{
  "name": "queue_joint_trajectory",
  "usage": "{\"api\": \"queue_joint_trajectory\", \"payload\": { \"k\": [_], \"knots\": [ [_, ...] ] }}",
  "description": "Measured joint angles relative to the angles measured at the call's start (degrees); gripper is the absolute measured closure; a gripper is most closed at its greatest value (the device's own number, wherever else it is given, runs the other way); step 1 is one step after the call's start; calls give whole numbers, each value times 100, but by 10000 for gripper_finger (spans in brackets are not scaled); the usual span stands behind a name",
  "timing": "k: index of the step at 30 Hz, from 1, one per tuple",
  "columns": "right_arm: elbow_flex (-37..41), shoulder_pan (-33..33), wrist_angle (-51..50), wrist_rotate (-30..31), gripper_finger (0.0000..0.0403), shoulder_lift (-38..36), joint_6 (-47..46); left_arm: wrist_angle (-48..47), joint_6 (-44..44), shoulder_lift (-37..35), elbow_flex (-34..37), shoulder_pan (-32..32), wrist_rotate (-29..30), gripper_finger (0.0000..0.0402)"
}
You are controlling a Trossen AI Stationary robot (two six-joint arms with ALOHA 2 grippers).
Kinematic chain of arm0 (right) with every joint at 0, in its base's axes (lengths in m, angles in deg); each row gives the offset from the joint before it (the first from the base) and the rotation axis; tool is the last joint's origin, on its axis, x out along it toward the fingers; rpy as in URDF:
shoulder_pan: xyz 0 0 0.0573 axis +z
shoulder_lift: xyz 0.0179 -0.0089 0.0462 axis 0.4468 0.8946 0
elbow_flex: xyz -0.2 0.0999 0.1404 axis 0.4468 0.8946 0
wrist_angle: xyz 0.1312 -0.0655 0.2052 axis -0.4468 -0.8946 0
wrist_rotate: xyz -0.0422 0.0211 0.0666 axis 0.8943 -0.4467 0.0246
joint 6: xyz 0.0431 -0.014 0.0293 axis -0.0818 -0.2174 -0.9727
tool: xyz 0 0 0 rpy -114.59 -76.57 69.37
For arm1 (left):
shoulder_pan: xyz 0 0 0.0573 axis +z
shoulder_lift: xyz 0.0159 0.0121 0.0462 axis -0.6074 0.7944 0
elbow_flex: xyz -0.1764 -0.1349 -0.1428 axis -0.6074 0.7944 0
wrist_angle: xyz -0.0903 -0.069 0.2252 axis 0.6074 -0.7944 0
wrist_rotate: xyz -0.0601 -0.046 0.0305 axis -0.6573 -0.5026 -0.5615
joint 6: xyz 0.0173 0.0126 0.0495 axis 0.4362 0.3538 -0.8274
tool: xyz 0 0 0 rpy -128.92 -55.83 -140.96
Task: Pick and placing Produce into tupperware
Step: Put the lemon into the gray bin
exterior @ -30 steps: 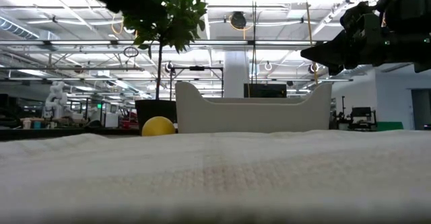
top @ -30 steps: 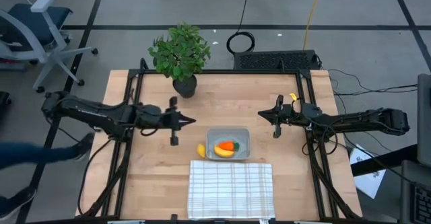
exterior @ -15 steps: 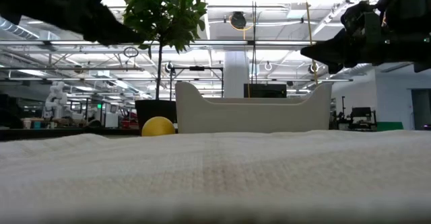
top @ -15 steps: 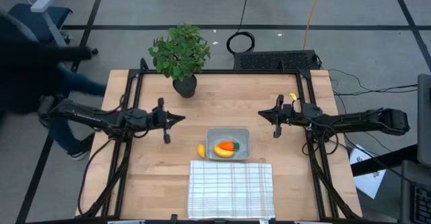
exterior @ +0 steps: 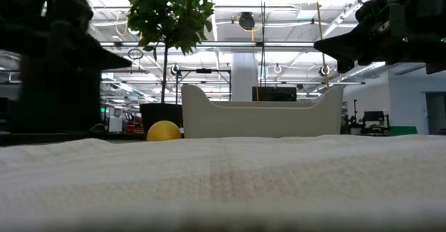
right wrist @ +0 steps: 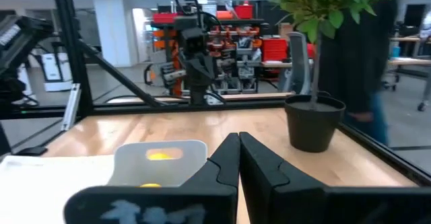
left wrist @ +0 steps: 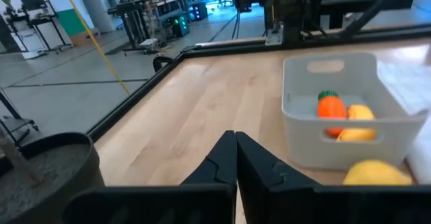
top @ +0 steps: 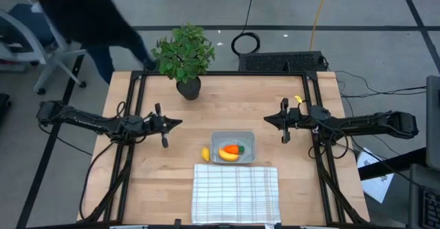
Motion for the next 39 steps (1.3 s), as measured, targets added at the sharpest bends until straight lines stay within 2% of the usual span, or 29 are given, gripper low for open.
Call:
{"api": "queue_joint_trajectory", "payload": {
  "k": [5,9,20,30,39],
  "knots": [
    [-1,0,-10,-17,403,0,5,-132,-71,-201,273,0,-14,401],
    [0,0,-35,-20,403,0,20,-348,-72,-265,271,0,-60,401],
    [-2,0,-62,0,403,0,81,-203,-236,-265,271,-2,-385,389],
    [-1,0,-92,2,403,2,110,-158,40,-265,271,-4,-644,376],
    [-1,0,-92,2,403,2,129,-195,-396,-265,269,-4,-643,376]
  ]
}}
